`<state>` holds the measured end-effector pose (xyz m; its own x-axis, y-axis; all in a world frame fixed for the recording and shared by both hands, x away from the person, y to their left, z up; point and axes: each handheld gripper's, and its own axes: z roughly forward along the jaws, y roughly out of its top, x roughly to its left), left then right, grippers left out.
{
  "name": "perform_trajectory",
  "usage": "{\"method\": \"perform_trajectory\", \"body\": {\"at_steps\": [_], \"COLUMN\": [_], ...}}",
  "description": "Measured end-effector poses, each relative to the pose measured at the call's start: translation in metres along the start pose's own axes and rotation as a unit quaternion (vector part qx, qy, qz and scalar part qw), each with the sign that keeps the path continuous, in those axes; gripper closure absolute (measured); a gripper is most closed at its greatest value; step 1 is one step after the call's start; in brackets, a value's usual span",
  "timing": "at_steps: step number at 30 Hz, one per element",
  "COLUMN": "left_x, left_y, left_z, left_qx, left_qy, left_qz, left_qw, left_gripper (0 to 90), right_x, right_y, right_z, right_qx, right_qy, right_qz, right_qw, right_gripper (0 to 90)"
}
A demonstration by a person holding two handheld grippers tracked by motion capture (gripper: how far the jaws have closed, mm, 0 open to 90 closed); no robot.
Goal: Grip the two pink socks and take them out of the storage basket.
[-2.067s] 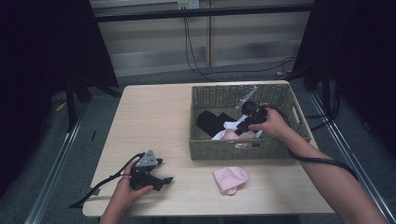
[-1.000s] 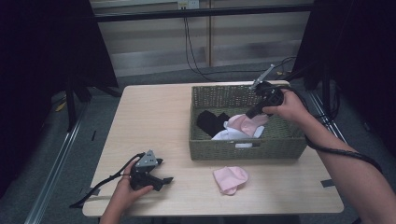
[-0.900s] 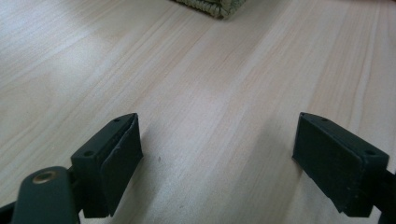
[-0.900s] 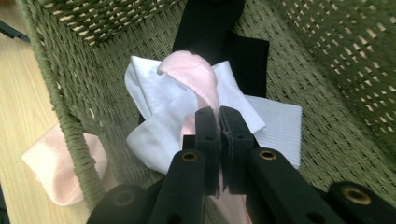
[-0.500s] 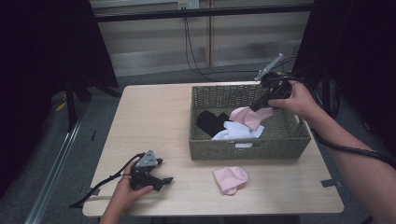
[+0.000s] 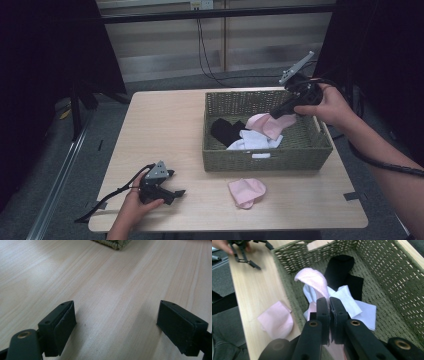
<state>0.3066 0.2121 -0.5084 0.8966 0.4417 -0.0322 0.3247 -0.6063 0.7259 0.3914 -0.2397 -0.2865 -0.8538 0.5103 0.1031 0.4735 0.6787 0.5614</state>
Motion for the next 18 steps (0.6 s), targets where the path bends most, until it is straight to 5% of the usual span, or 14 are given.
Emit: {"method": "perform_trajectory", "body": {"at_steps": [10,18], "left_x": [0.0,0.0], "left_y": [0.0,0.0], "left_z": [0.0,0.0], "left_qx": [0.0,-0.002], "left_qy": [0.0,0.001], "left_qz": [0.0,-0.001], "left_qw": [1.0,1.0], "left_gripper": [14.8,14.8], "right_x": [0.031,0.066], "right_y": [-0.002,-0.013], "right_z": [-0.01,0.01], "right_qx": [-0.005,0.005], "right_qy": [0.026,0.064], "right_qz": [-0.033,-0.067], "right_qw": [0.9991,0.9957], "right_gripper": [86.7,86.7]}}
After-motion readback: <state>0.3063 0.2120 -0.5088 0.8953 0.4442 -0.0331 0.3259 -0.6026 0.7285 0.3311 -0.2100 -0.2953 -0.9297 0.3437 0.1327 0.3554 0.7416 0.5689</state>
